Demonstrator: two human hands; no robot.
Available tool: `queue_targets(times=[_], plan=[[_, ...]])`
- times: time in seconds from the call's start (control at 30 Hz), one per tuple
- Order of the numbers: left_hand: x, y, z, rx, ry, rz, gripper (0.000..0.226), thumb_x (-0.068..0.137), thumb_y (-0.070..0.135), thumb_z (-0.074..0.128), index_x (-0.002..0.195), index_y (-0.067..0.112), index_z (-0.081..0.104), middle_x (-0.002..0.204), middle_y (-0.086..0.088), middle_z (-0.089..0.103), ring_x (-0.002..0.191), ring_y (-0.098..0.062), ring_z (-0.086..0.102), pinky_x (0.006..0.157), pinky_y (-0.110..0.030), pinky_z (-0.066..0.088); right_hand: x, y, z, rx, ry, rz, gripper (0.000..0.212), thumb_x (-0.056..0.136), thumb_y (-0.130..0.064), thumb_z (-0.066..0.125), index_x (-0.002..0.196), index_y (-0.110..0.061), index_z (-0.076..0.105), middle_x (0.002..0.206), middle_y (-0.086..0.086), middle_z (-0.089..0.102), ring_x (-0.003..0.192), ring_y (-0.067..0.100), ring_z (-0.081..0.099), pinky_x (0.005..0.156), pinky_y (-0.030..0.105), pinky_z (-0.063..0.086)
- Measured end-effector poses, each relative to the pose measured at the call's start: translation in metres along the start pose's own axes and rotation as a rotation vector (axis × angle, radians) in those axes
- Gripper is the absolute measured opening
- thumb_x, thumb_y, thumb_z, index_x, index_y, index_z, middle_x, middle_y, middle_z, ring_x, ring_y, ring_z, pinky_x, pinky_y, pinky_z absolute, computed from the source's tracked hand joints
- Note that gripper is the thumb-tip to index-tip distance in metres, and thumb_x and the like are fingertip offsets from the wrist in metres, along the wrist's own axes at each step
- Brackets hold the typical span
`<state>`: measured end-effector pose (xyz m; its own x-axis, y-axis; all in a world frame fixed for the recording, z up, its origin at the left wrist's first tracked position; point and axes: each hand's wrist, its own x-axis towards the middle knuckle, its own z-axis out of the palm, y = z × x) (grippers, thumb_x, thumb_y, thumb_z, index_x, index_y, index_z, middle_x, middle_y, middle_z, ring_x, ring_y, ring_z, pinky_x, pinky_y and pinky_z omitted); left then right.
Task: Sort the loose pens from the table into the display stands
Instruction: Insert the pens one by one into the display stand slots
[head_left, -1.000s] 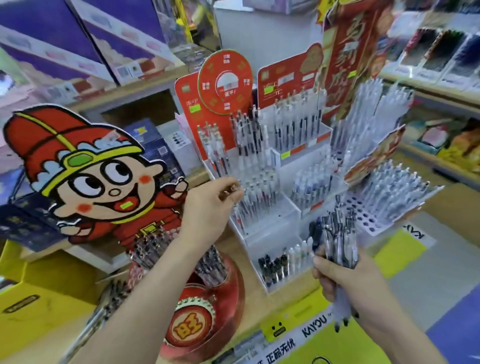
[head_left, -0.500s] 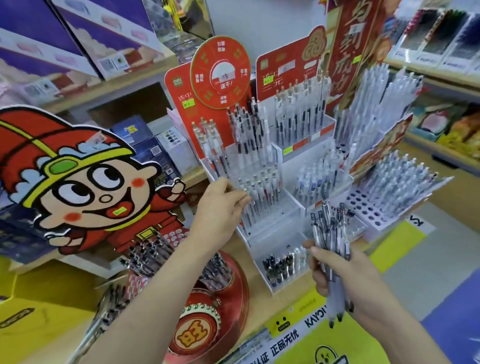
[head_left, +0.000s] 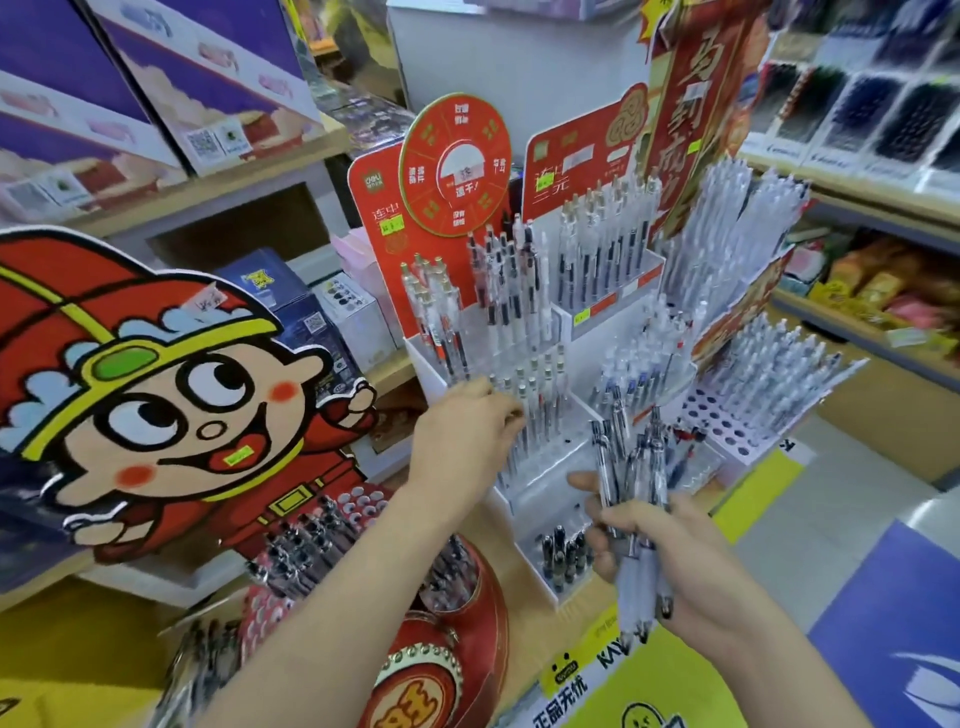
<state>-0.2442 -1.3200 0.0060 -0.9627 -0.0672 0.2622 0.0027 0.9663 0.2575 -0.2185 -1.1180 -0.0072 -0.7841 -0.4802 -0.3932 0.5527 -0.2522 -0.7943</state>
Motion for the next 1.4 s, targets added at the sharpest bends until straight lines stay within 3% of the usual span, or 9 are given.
queue_targets(times=[0.1,0.2,0.27,0.37,0.57,0.77,1.0,1.23,1.4], plan=[[-0.006,-0.002,0.007,0.006,0.01,0.003,0.024,0.088,0.033,0.066,0.108,0.021,0.07,0.096,0.0,0.053,0.097,-0.021,0.053,0.071,-0.037,0.052,-0.002,-0.002,0.003,0.015,-0.023,0.0,0.034,0.082,-0.007,0.064,0.116,-0.006,0.069,0.074,0.012,0.06,0.067,0.025,0.063,0.057,0.03,0.054],[-0.011,0.0,0.001,-0.097,0.17,-0.054,0.027,0.088,0.033,0.067,0.111,0.021,0.07,0.093,0.002,0.055,0.09,-0.017,0.054,0.068,-0.028,0.045,0.001,-0.01,0.003,0.018,-0.064,0.008,0.039,0.08,-0.011,0.063,0.119,-0.007,0.065,0.077,0.017,0.064,0.073,0.032,0.069,0.058,0.033,0.056],[-0.015,0.013,-0.012,-0.311,0.215,-0.133,0.021,0.092,0.033,0.061,0.108,0.024,0.071,0.09,0.008,0.059,0.083,-0.003,0.052,0.071,-0.018,0.04,0.007,-0.018,0.003,-0.007,-0.095,0.009,0.04,0.079,-0.012,0.063,0.119,-0.005,0.063,0.08,0.018,0.067,0.072,0.034,0.07,0.057,0.033,0.056],[-0.018,0.044,-0.021,-0.679,0.039,-0.265,0.012,0.089,0.032,0.065,0.098,0.027,0.071,0.079,0.016,0.065,0.071,0.007,0.056,0.064,-0.007,0.04,0.018,-0.028,0.003,-0.064,-0.154,0.036,0.041,0.078,-0.016,0.063,0.115,0.0,0.058,0.079,0.019,0.069,0.066,0.033,0.069,0.054,0.034,0.056],[-0.016,0.063,-0.008,-1.056,0.165,-0.616,0.011,0.076,0.014,0.079,0.075,0.017,0.068,0.06,0.008,0.062,0.056,-0.008,0.054,0.053,-0.023,0.046,0.045,-0.048,-0.012,-0.22,-0.308,0.115,0.039,0.08,-0.024,0.066,0.114,-0.005,0.06,0.083,0.024,0.069,0.071,0.039,0.067,0.057,0.037,0.054],[-0.002,0.069,-0.009,-1.173,0.434,-0.686,0.009,0.083,0.006,0.068,0.087,0.014,0.07,0.067,0.005,0.067,0.061,-0.009,0.061,0.057,-0.021,0.052,0.062,-0.067,-0.04,-0.354,-0.41,0.167,0.034,0.085,-0.025,0.063,0.11,-0.003,0.055,0.082,0.022,0.066,0.057,0.032,0.06,0.048,0.032,0.046],[0.011,0.08,-0.007,-1.171,0.362,-0.673,0.026,0.08,0.034,0.062,0.091,0.013,0.072,0.081,-0.005,0.074,0.07,-0.017,0.066,0.062,-0.026,0.055,0.073,-0.082,-0.061,-0.504,-0.44,0.036,0.036,0.079,-0.028,0.065,0.101,-0.002,0.054,0.074,0.016,0.066,0.045,0.02,0.042,0.049,0.033,0.038],[0.015,0.09,0.004,-1.181,0.452,-0.712,0.014,0.092,0.008,0.054,0.095,0.013,0.067,0.083,-0.008,0.075,0.084,-0.023,0.071,0.083,-0.042,0.056,0.08,-0.079,-0.08,-0.512,-0.337,0.046,0.042,0.067,-0.031,0.076,0.092,-0.004,0.057,0.057,0.007,0.054,0.049,0.019,0.044,0.046,0.03,0.038],[0.005,0.094,-0.003,-1.085,0.578,-0.668,0.007,0.085,0.009,0.061,0.089,0.011,0.068,0.08,-0.006,0.075,0.076,-0.019,0.071,0.07,-0.032,0.058,0.083,-0.083,-0.094,-0.546,-0.307,0.014,0.043,0.07,-0.035,0.072,0.092,-0.001,0.058,0.053,0.007,0.05,0.047,0.02,0.044,0.044,0.027,0.039]])
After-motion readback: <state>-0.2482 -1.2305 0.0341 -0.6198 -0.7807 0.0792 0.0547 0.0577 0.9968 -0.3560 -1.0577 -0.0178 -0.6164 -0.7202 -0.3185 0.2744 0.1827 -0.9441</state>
